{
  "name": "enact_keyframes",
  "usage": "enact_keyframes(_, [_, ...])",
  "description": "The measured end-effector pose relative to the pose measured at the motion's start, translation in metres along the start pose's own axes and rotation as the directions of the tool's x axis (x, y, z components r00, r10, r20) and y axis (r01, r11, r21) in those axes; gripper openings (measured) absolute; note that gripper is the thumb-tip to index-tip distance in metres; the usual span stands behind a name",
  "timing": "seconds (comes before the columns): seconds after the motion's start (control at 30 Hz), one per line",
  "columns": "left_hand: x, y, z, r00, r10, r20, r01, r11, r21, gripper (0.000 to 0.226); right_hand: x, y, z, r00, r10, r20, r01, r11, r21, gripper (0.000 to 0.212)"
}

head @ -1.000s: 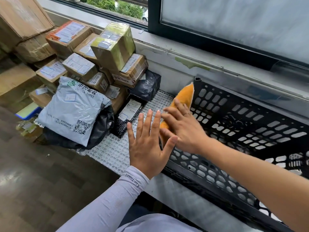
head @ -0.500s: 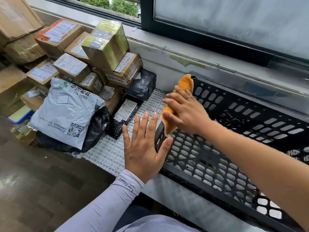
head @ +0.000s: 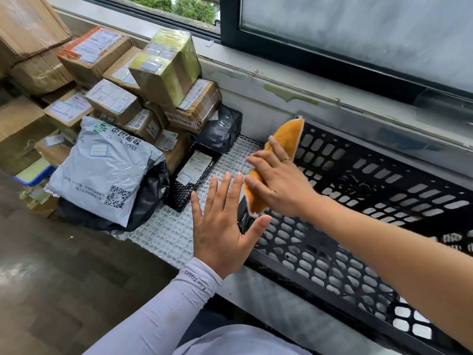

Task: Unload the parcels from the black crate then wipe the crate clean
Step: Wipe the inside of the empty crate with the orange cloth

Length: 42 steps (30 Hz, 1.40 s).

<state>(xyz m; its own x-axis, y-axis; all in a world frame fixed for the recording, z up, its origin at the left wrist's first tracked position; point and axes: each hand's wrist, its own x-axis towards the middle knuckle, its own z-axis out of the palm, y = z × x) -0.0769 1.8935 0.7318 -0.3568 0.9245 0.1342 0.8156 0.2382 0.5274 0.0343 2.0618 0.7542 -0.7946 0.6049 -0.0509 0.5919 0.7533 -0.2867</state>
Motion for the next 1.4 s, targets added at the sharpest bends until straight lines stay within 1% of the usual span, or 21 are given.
enact_keyframes(0.1, [0.003,-0.002,-0.001,1.000,0.014,0.027,-0.011,0.995,-0.103,0.104,-0.013,-0.016,0.014,0.997,-0.066,0.025,0.067,0.998,-0.005,0.075])
enact_keyframes(0.2, [0.007,-0.004,-0.002,0.994,0.008,0.109,0.028,0.943,-0.331,0.102,-0.023,-0.026,0.027,0.990,-0.135,0.044,0.138,0.989,-0.057,0.080])
enact_keyframes(0.27, [0.009,-0.004,-0.006,0.986,-0.008,0.166,0.094,0.851,-0.516,0.092,-0.027,-0.031,0.026,0.995,-0.102,-0.004,0.102,0.994,0.047,0.076])
enact_keyframes(0.33, [0.014,-0.006,-0.012,0.979,-0.021,0.204,0.161,0.692,-0.704,0.088,-0.030,-0.036,0.025,0.994,-0.092,-0.063,0.100,0.985,0.139,0.073])
enact_keyframes(0.4, [0.028,-0.009,-0.019,0.969,-0.010,0.246,0.204,0.596,-0.777,0.085,-0.035,-0.044,0.026,0.987,-0.133,-0.088,0.146,0.974,0.173,0.073])
enact_keyframes(0.43, [0.038,-0.011,-0.023,0.961,-0.001,0.276,0.223,0.593,-0.774,0.081,-0.039,-0.049,0.027,0.986,-0.148,-0.082,0.162,0.967,0.199,0.068])
enact_keyframes(0.53, [0.074,-0.014,-0.027,0.928,0.054,0.369,0.235,0.684,-0.690,0.074,-0.058,-0.068,0.023,0.989,-0.143,-0.026,0.143,0.932,0.332,0.054])
enact_keyframes(0.57, [0.085,-0.013,-0.027,0.921,0.079,0.380,0.204,0.734,-0.647,0.074,-0.065,-0.074,0.020,0.989,-0.145,-0.019,0.142,0.918,0.371,0.054])
enact_keyframes(0.63, [0.104,-0.007,-0.030,0.916,0.164,0.366,0.056,0.852,-0.521,0.063,-0.075,-0.082,0.014,0.990,-0.133,-0.046,0.140,0.904,0.403,0.054])
enact_keyframes(0.67, [0.114,-0.004,-0.029,0.910,0.209,0.357,-0.022,0.886,-0.463,0.056,-0.079,-0.085,0.009,0.989,-0.122,-0.081,0.144,0.907,0.396,0.053])
enact_keyframes(0.7, [0.124,0.000,-0.028,0.904,0.226,0.364,-0.059,0.907,-0.418,0.052,-0.084,-0.089,0.004,0.984,-0.118,-0.136,0.162,0.911,0.379,0.050])
enact_keyframes(0.8, [0.148,0.009,-0.020,0.909,0.209,0.360,-0.067,0.927,-0.369,0.062,-0.101,-0.098,-0.001,0.936,-0.194,-0.294,0.287,0.904,0.317,0.039])
enact_keyframes(0.9, [0.166,0.014,-0.004,0.909,0.208,0.362,-0.122,0.961,-0.246,0.071,-0.112,-0.102,0.010,0.927,-0.266,-0.265,0.310,0.940,0.141,0.026])
enact_keyframes(0.93, [0.171,0.017,0.001,0.908,0.201,0.367,-0.128,0.968,-0.214,0.074,-0.111,-0.102,0.016,0.944,-0.240,-0.225,0.258,0.965,0.056,0.033])
enact_keyframes(0.97, [0.174,0.021,0.006,0.907,0.192,0.376,-0.129,0.974,-0.186,0.076,-0.109,-0.102,0.023,0.970,-0.173,-0.169,0.175,0.985,-0.005,0.048])
enact_keyframes(1.0, [0.178,0.025,0.010,0.905,0.188,0.381,-0.134,0.977,-0.163,0.078,-0.106,-0.103,0.029,0.990,-0.089,-0.109,0.085,0.996,-0.034,0.063])
enact_keyframes(1.03, [0.182,0.028,0.014,0.901,0.185,0.392,-0.139,0.980,-0.141,0.080,-0.103,-0.104,0.033,0.998,-0.013,-0.055,0.011,0.999,-0.039,0.071])
enact_keyframes(1.07, [0.184,0.031,0.018,0.897,0.181,0.404,-0.144,0.982,-0.121,0.081,-0.100,-0.105,0.036,1.000,0.024,-0.018,-0.025,0.999,-0.039,0.072])
enact_keyframes(1.2, [0.188,0.039,0.031,0.878,0.160,0.451,-0.150,0.987,-0.060,0.084,-0.103,-0.104,0.042,1.000,0.020,0.012,-0.020,0.999,-0.040,0.065])
enact_keyframes(1.3, [0.185,0.042,0.035,0.881,0.152,0.448,-0.153,0.988,-0.034,0.084,-0.109,-0.100,0.043,1.000,-0.008,-0.024,0.007,0.999,-0.034,0.066])
enact_keyframes(1.4, [0.185,0.041,0.034,0.885,0.154,0.440,-0.200,0.978,0.059,0.083,-0.117,-0.096,0.044,0.999,-0.013,-0.051,0.011,1.000,-0.025,0.067])
